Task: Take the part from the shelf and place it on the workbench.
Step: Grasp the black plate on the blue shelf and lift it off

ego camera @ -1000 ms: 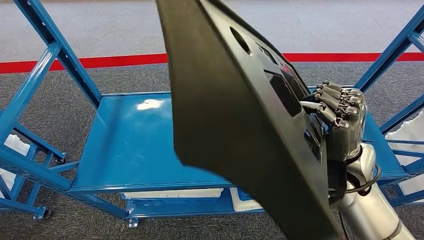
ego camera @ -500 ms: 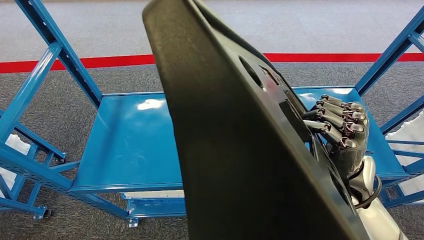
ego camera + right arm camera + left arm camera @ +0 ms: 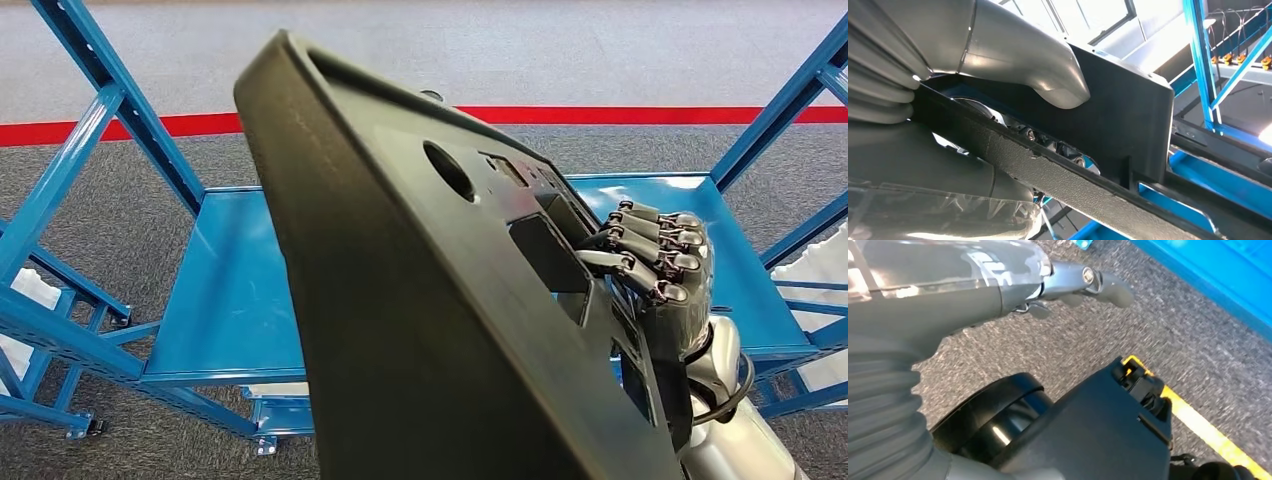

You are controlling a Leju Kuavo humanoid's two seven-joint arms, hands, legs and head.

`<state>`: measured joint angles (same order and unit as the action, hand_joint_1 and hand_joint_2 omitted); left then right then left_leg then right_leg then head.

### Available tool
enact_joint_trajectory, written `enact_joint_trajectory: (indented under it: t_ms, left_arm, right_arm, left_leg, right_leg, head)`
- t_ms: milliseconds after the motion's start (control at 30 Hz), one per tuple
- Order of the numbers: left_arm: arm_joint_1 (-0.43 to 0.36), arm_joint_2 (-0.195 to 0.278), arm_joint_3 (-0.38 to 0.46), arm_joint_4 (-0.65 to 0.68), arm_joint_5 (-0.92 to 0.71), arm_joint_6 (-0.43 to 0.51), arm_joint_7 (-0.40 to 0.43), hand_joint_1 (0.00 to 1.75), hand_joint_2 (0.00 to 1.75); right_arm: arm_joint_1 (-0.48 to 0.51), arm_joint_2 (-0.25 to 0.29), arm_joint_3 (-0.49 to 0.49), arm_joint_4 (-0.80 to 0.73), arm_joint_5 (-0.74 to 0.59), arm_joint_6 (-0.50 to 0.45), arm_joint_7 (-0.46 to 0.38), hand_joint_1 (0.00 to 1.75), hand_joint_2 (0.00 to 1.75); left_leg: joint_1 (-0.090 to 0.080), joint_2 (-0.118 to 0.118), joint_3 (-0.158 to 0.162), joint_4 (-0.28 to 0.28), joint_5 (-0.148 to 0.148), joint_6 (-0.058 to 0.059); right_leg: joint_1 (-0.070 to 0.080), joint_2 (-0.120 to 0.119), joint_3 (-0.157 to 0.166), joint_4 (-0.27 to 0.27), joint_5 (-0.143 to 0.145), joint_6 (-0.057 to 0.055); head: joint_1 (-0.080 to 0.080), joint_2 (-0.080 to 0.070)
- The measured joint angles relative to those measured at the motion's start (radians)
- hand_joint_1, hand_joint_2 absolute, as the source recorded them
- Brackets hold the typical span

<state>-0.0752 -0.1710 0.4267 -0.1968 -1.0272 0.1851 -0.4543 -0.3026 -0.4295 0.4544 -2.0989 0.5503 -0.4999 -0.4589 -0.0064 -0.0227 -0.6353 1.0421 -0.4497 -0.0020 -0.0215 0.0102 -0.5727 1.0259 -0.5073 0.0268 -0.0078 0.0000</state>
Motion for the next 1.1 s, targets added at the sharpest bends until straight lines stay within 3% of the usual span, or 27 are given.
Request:
enact_joint_trajectory:
  t_ms: [267,433,500,567,633,667,700,733,800,867,1000,1033,1100]
  left_arm:
    - [-0.004,0.011,0.000,0.000,-0.021,0.005,0.031,0.00,1.75]
    - [-0.008,0.019,0.000,0.000,-0.033,0.006,0.047,0.00,1.75]
    - [-0.010,0.022,0.000,0.000,-0.034,0.005,0.053,0.00,1.75]
    - [-0.011,0.024,0.000,0.000,-0.034,0.004,0.055,0.00,1.75]
    - [-0.011,0.028,0.000,0.000,-0.029,0.004,0.056,0.00,1.75]
    - [-0.010,0.030,0.000,0.000,-0.024,0.004,0.056,0.00,1.75]
    - [-0.010,0.031,0.000,0.000,-0.017,0.004,0.055,0.00,1.75]
    - [-0.010,0.032,0.001,0.000,-0.010,0.003,0.054,0.00,1.75]
    - [-0.010,0.033,0.005,0.000,0.003,0.004,0.052,0.00,1.75]
    - [-0.010,0.037,0.013,-0.001,0.014,0.007,0.051,0.00,1.75]
    - [-0.009,0.050,0.033,-0.001,0.033,0.013,0.051,0.00,1.75]
    - [-0.008,0.054,0.038,-0.001,0.036,0.013,0.051,0.00,1.75]
    - [-0.008,0.062,0.046,-0.001,0.040,0.008,0.053,0.00,1.75]
  right_arm:
    - [0.088,0.000,-0.005,0.000,0.006,-0.029,-0.024,1.75,1.75]
    - [0.122,0.003,-0.016,0.000,0.015,-0.041,-0.034,1.75,1.75]
    - [0.128,0.004,-0.020,0.000,0.016,-0.041,-0.035,1.75,1.75]
    - [0.131,0.006,-0.022,-0.001,0.012,-0.040,-0.037,1.75,1.75]
    - [0.136,0.008,-0.023,0.000,0.003,-0.039,-0.040,1.75,1.75]
    - [0.140,0.009,-0.023,0.000,-0.002,-0.039,-0.042,1.75,1.75]
    - [0.144,0.010,-0.024,0.000,-0.006,-0.039,-0.044,1.75,1.75]
    - [0.146,0.012,-0.026,0.000,-0.008,-0.040,-0.046,1.75,1.75]
    - [0.148,0.015,-0.028,0.000,-0.013,-0.040,-0.050,1.75,1.75]
    - [0.149,0.022,-0.029,0.001,-0.020,-0.038,-0.055,1.75,1.75]
    - [0.146,0.048,-0.022,0.013,-0.032,-0.018,-0.056,1.75,1.75]
    - [0.138,0.059,-0.019,0.021,-0.031,-0.010,-0.053,1.75,1.75]
    - [0.115,0.085,-0.006,0.046,-0.019,0.007,-0.042,1.75,1.75]
  left_leg:
    - [-0.006,0.000,0.001,0.003,-0.005,0.004]
    - [-0.011,0.001,0.002,0.007,-0.012,0.014]
    - [-0.004,0.003,0.011,-0.004,-0.008,0.020]
    - [0.005,0.007,0.021,-0.015,-0.003,0.025]
    - [0.006,0.011,0.024,-0.016,-0.004,0.027]
    - [0.006,0.011,0.023,-0.016,-0.005,0.027]
    - [0.007,0.012,0.023,-0.015,-0.005,0.026]
    - [0.009,0.012,0.023,-0.014,-0.006,0.024]
    - [0.014,0.010,0.024,-0.010,-0.010,0.015]
    - [0.013,0.008,0.021,-0.003,-0.013,0.001]
    - [0.012,0.007,0.019,0.004,-0.015,-0.020]
    - [0.014,0.009,0.014,0.021,-0.030,-0.024]
    - [0.017,0.013,-0.020,0.113,-0.092,-0.028]
  right_leg:
    - [-0.003,0.000,0.003,-0.001,-0.002,0.004]
    - [-0.007,0.000,0.008,-0.005,-0.005,0.012]
    - [-0.005,0.000,0.010,-0.001,-0.013,0.016]
    - [-0.002,0.000,-0.013,0.059,-0.056,0.018]
    - [-0.002,-0.001,-0.074,0.188,-0.120,0.019]
    - [-0.003,-0.001,-0.103,0.244,-0.138,0.021]
    - [-0.005,-0.001,-0.117,0.268,-0.135,0.022]
    - [-0.007,-0.001,-0.111,0.253,-0.112,0.023]
    - [-0.014,-0.005,-0.052,0.127,-0.043,0.029]
    - [-0.016,-0.003,0.002,0.028,-0.007,0.029]
    - [-0.016,0.000,0.005,0.014,-0.005,0.002]
    - [-0.017,-0.001,0.004,0.013,-0.003,-0.006]
    - [-0.017,-0.003,0.001,0.012,0.002,-0.018]
  head:
    - [-0.002,0.000]
    - [-0.003,0.000]
    - [-0.004,0.000]
    - [0.004,0.000]
    - [0.017,0.000]
    - [0.021,0.000]
    - [0.023,0.000]
    - [0.025,0.000]
    - [0.029,0.000]
    - [0.036,0.000]
    - [0.023,0.000]
    - [0.016,0.000]
    - [0.002,0.000]
